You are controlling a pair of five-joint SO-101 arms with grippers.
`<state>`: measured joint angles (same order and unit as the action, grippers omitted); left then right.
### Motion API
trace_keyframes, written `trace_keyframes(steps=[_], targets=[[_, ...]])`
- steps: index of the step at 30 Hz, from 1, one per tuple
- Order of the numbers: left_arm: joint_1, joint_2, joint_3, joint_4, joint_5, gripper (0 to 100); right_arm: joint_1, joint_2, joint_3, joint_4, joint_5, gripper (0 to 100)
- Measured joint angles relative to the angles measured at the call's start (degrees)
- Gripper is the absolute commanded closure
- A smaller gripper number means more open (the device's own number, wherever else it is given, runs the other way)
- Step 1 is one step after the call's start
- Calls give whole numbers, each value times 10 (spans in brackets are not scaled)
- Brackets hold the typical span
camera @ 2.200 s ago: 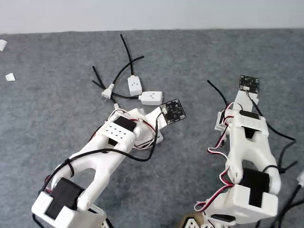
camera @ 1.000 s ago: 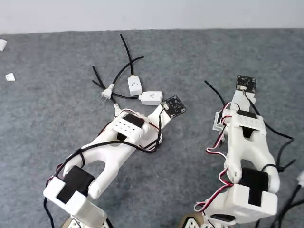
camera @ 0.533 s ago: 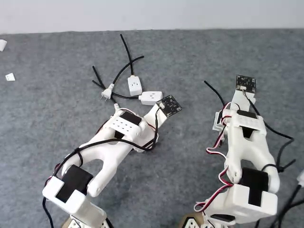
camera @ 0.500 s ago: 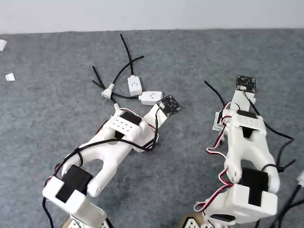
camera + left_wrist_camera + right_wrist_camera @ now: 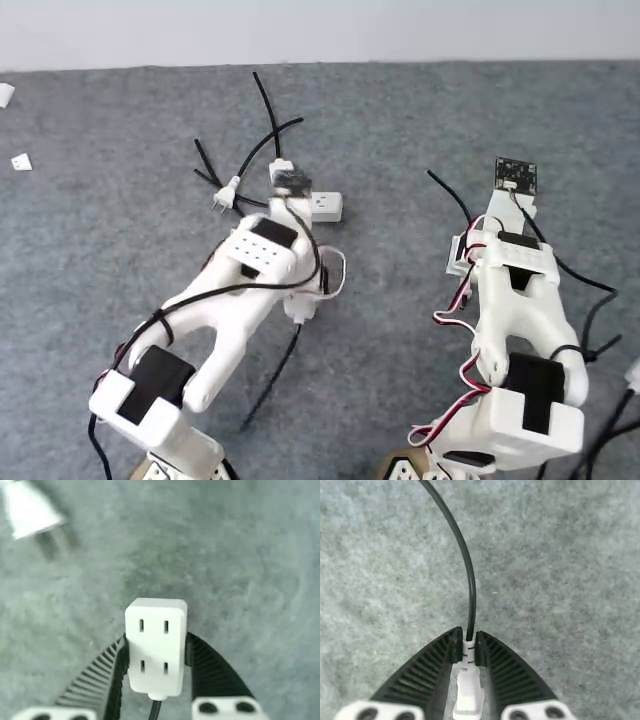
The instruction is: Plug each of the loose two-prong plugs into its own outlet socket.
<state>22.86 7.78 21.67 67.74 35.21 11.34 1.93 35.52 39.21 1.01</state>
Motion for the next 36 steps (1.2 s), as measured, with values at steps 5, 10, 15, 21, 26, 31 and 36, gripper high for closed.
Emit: trace_keyframes(steps=[5, 10, 15, 21, 26, 31, 36], targets=[[1, 0, 16, -15, 42, 986, 0, 0, 0, 0, 0, 989], [-18, 11, 40, -60, 45, 976, -4, 0, 0, 0, 0, 989], [-39, 55, 15, -62, 29, 765, -4, 0, 0, 0, 0, 989], [-51, 108, -37, 2, -17, 682, -5, 0, 0, 0, 0, 989], [-40, 59, -33, 36, -64, 746, -5, 0, 0, 0, 0, 989], [-40, -67, 33, 36, -117, 754, -5, 0, 0, 0, 0, 989], [-44, -197, 148, -27, -165, 754, -5, 0, 0, 0, 0, 989]])
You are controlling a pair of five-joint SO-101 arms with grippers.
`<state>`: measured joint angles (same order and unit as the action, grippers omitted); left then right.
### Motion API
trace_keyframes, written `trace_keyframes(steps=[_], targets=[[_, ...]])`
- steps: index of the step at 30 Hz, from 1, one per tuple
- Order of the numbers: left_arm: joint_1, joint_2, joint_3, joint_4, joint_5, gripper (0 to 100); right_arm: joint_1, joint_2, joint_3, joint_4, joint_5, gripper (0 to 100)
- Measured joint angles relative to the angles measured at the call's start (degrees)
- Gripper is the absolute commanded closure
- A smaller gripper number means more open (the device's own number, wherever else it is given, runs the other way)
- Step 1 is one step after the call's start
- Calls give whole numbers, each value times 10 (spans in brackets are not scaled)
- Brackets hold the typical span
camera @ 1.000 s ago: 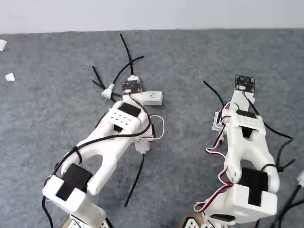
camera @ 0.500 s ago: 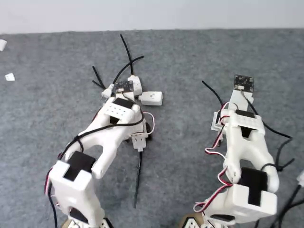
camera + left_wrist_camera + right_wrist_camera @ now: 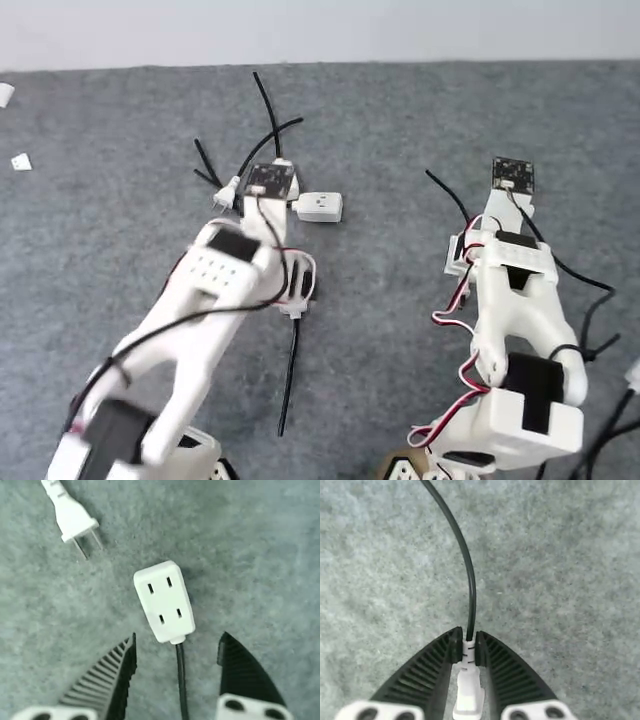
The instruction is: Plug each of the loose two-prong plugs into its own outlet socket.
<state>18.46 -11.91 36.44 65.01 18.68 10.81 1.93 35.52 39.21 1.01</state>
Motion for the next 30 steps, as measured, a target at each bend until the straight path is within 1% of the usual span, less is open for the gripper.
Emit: trace_keyframes(steps=[2, 4, 7, 9, 10, 13, 16, 18, 21, 26, 28, 30], targets=[[-13, -55, 51, -41, -12, 755, 0, 0, 0, 0, 0, 989], [-27, -109, 101, -81, -18, 784, -1, 0, 0, 0, 0, 989], [-56, -175, 154, -117, -18, 895, -1, 0, 0, 0, 0, 989], [-79, -193, 171, -123, -18, 974, -1, 0, 0, 8, 0, 989], [-91, -198, 180, -125, -20, 992, -1, 0, 0, 15, 0, 989], [-137, -200, 205, -147, -28, 987, -16, -10, 0, 37, 0, 989], [-188, -200, 237, -204, -47, 987, -38, -47, 0, 66, 0, 989], [-208, -202, 258, -246, -56, 987, -57, -78, 6, 76, 0, 983], [-212, -204, 273, -279, -64, 987, -84, -106, 34, 77, 0, 979], [-214, -205, 273, -289, -65, 987, -96, -101, 45, 88, 0, 857], [-214, -205, 273, -290, -65, 987, -96, -82, 44, 88, 0, 833], [-214, -205, 273, -290, -65, 987, -96, -58, 43, 88, 2, 833]])
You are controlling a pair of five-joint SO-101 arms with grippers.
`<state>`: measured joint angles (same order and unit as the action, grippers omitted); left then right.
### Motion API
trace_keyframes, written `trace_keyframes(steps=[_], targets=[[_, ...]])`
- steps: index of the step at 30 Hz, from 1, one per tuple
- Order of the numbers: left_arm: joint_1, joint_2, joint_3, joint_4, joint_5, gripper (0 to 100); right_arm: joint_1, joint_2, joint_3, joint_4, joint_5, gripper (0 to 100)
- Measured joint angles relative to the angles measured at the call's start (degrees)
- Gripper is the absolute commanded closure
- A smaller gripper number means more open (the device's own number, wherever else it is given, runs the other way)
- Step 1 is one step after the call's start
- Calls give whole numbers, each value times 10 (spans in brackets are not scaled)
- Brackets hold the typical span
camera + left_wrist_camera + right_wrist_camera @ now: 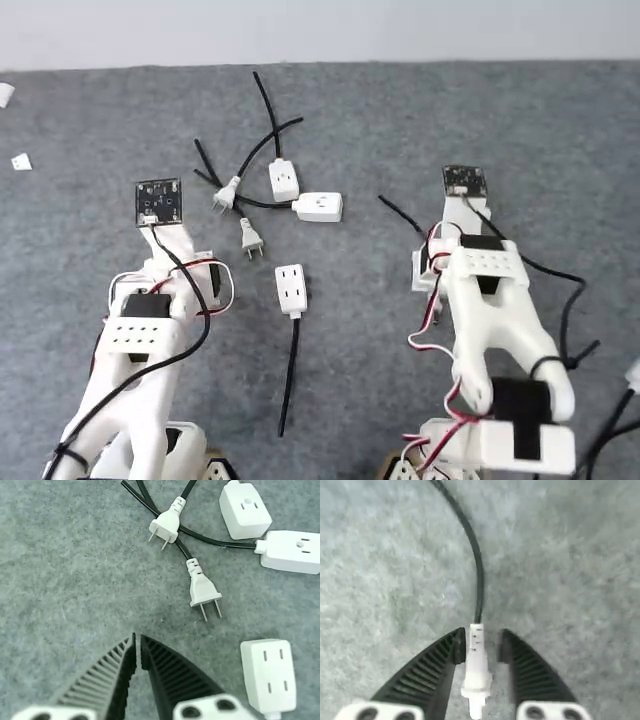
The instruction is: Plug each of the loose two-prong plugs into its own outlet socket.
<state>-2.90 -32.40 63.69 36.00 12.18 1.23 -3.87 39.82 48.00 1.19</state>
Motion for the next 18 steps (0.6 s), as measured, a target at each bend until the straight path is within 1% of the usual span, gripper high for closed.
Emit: trace_keyframes(steps=[3, 6, 8, 10, 13, 16, 18], targets=[[0, 0, 0, 0, 0, 987, 9, 27, -26, 0, 17, 833], [0, 0, 0, 0, 0, 987, 39, 29, -45, 0, 21, 835], [-4, -1, 0, 0, 0, 987, 59, 29, -53, 0, 21, 862], [-11, -2, 0, 0, 0, 987, 77, 29, -55, 0, 3, 913], [-52, -2, -6, 0, -1, 987, 91, 25, -55, 0, -21, 991], [-113, -2, -21, 0, 0, 987, 91, 19, -55, 0, -30, 989], [-142, -2, -23, 0, 4, 987, 91, 16, -55, 4, -33, 990]])
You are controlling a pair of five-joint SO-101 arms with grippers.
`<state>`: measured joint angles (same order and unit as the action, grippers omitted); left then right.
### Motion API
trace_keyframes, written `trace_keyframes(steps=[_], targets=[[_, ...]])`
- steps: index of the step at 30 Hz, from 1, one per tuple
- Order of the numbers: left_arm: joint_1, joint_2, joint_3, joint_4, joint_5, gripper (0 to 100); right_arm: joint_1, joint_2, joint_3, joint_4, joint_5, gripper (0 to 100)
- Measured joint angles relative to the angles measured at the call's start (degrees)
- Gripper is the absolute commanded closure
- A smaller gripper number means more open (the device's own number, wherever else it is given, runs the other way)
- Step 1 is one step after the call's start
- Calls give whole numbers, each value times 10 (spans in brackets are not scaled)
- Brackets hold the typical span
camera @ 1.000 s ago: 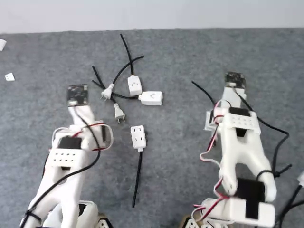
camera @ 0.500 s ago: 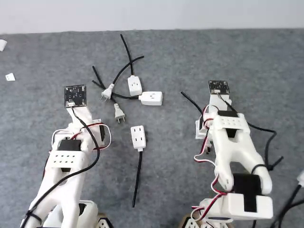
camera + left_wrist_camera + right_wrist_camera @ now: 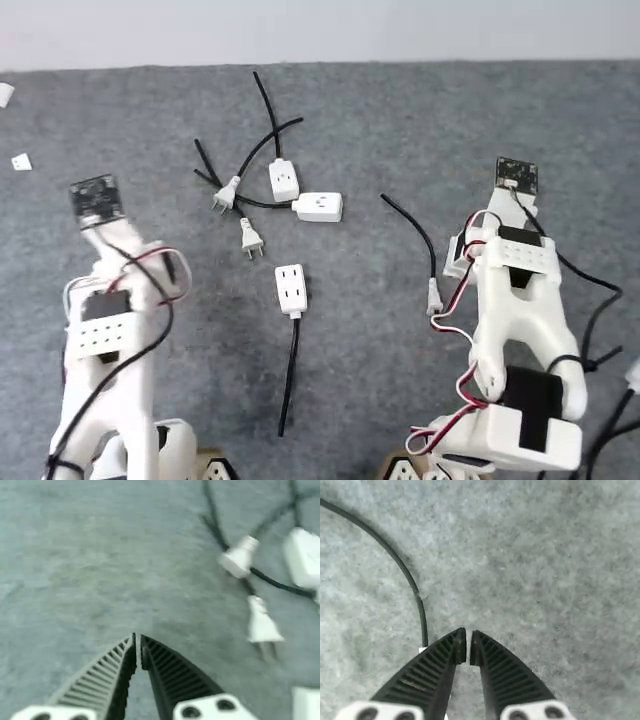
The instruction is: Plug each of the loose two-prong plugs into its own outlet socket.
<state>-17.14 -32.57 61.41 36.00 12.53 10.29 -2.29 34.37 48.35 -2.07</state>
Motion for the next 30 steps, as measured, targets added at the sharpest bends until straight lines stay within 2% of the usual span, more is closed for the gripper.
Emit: trace_keyframes(steps=[4, 9, 13, 17, 30], targets=[[-25, 0, 0, 0, -4, 987, -1, 0, 0, 8, 0, 990], [-33, 0, 24, -25, -62, 987, -34, -1, 0, 40, 0, 990], [-33, 0, 35, -68, -67, 987, -76, -1, 0, 60, 0, 990], [-33, 0, 35, -73, -67, 987, -99, -1, 0, 76, 0, 990], [-33, 0, 35, -73, -68, 987, -82, 8, 0, 76, 4, 990]])
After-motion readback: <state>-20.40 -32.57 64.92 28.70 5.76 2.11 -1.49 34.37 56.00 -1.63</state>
